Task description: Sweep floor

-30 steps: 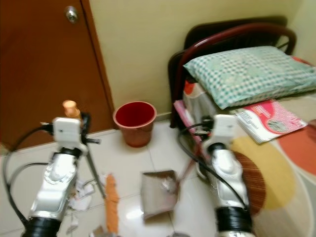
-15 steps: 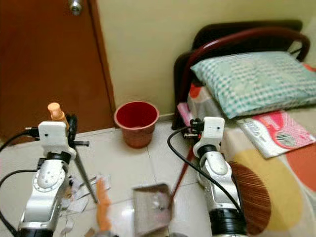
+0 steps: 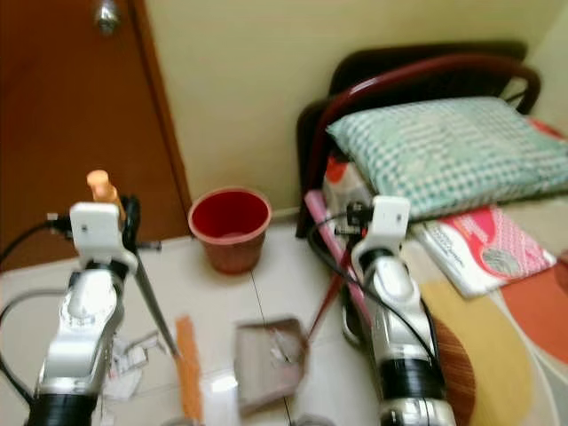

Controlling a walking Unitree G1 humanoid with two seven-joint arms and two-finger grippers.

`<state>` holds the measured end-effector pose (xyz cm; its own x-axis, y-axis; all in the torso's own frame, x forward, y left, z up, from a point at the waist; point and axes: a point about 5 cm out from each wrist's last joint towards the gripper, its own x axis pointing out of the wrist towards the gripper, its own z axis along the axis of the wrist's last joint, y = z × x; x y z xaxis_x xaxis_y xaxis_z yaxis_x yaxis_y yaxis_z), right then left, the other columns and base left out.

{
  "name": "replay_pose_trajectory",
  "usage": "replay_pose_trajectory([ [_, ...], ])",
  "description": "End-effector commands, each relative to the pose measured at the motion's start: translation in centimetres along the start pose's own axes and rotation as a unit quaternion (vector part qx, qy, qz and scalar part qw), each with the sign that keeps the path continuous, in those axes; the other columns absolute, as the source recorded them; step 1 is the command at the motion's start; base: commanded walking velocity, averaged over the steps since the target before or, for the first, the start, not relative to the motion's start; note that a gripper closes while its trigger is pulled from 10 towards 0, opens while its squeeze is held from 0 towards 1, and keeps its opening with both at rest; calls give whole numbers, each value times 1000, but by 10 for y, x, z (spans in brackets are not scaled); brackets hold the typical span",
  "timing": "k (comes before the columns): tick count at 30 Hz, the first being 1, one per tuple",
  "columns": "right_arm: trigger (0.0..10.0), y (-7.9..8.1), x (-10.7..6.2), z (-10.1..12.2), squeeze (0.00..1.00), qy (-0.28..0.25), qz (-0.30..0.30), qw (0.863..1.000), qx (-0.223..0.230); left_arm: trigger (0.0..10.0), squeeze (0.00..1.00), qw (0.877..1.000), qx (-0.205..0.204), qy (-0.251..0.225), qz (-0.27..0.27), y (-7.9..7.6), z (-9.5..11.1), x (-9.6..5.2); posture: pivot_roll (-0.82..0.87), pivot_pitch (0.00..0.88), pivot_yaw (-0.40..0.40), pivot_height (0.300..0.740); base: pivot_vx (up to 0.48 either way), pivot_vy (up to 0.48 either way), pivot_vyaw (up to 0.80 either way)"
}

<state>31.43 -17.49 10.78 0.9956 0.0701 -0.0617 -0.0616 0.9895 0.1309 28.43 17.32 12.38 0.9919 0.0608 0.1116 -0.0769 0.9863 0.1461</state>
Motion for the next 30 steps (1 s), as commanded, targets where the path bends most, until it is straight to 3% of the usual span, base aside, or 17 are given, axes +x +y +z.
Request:
replay_pose_trajectory([
  [1, 10000, -7, 3, 9, 0, -16, -5, 1000, -8, 10000, 0, 999, -22, -29, -9, -12, 12, 6, -13, 0, -51, 740, 345, 0, 0],
  [10, 10000, -9, 3, 4, 0, 11, 9, 1000, -19, 10000, 0, 999, -26, -36, -1, -10, 14, 7, 3, 0, -60, 740, 345, 0, 0],
  [13, 10000, -10, -2, -6, 0, 41, 18, 999, 18, 10000, 0, 999, -21, -31, 4, -7, 11, 7, -4, 0, -53, 740, 282, 0, 0],
  [20, 10000, -14, -15, -17, 0, 82, 36, 996, 24, 10000, 0, 999, -28, -26, 7, -8, 10, 8, -18, 0, -42, 740, 79, 0, 0],
  [25, 10000, -18, -17, -15, 0, 79, 28, 996, 35, 10000, 0, 999, -24, -29, 16, -6, 12, 11, -18, 1, -41, 740, 0, 0, 0],
  [30, 10000, -7, -11, -3, 0, 51, 41, 997, 43, 10000, 0, 999, 4, -28, 43, 4, 12, 11, -10, 0, -38, 740, 0, 0, 0],
])
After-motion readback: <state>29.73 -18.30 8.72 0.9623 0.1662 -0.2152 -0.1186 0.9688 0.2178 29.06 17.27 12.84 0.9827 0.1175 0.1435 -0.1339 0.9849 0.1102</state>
